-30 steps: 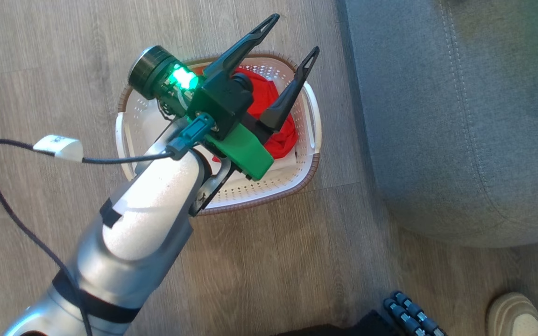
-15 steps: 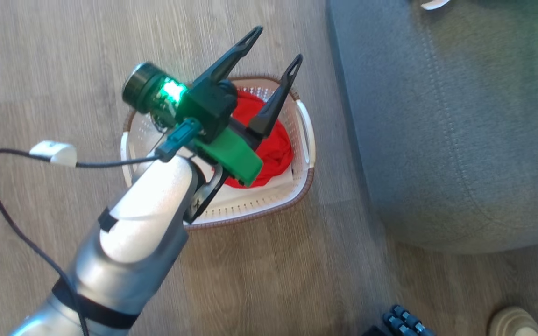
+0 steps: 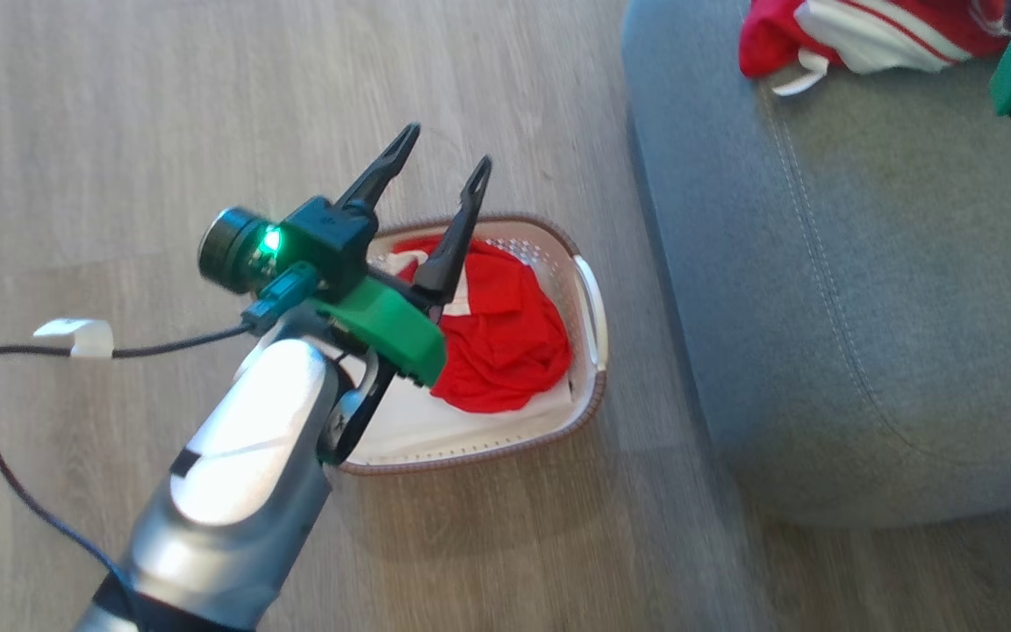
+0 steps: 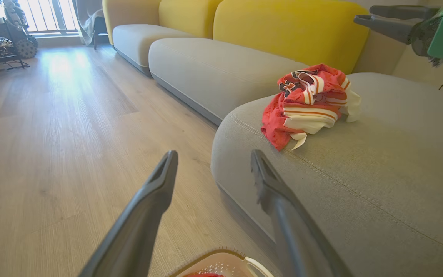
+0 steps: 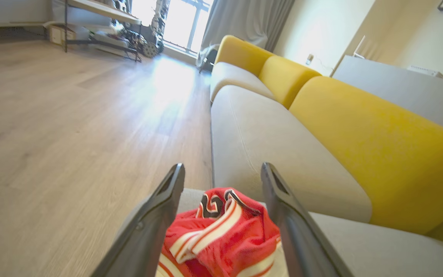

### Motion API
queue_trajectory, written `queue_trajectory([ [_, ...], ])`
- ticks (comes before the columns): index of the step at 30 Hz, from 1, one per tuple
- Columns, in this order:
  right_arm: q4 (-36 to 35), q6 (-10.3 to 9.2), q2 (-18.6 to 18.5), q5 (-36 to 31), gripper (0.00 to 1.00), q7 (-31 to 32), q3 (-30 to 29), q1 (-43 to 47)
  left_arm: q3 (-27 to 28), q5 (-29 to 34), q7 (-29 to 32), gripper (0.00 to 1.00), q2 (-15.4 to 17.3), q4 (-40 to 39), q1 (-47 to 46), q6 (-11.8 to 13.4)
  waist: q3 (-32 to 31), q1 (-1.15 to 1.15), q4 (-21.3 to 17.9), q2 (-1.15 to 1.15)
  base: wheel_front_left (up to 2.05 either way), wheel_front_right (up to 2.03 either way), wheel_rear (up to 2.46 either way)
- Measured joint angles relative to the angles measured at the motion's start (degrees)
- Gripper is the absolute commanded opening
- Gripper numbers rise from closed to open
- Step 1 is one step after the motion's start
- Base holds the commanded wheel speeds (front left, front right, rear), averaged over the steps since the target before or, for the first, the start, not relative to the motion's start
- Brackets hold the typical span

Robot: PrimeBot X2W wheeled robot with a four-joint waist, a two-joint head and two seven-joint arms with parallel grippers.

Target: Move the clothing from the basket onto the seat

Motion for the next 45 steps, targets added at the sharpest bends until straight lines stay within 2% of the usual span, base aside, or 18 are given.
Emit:
queue_trajectory([
  [10,-8.51,0.0,1.81,3.27,1.0,0.0,1.38,6.53,6.11,-1.66,-0.4,1.0,0.91,0.94,7.01,2.33,-6.04,0.0,4.2,0.0,0.0,0.0,0.0],
  [15,-13.62,0.0,4.64,3.74,1.0,0.0,-0.35,12.77,10.1,-1.65,-0.4,1.0,2.38,0.33,11.36,3.08,-8.39,0.0,6.44,0.0,0.0,0.0,0.0],
  [23,-22.79,0.0,10.4,2.86,1.0,0.0,-4.81,25.16,14.41,-0.83,-0.4,1.0,2.68,-1.68,19.49,4.23,-11.62,0.0,9.35,0.0,0.0,0.0,0.0],
  [31,-31.44,0.0,14.66,1.46,1.0,0.56,-5.06,37.2,17.34,1.33,-0.4,1.0,3.03,-3.13,26.03,4.99,-14.76,0.0,11.46,0.0,0.0,0.0,0.0],
  [39,-36.95,0.0,15.51,2.03,1.0,1.64,-5.35,45.93,18.51,1.92,-0.4,1.0,3.49,-3.25,32.34,4.65,-18.12,-0.01,12.28,0.0,0.0,0.0,0.0],
  [45,-40.28,0.0,15.88,5.31,1.0,2.24,-5.45,51.83,19.09,1.96,-0.4,1.0,3.32,-4.64,34.74,4.67,-19.86,-0.01,13.19,0.0,0.0,0.0,0.0],
])
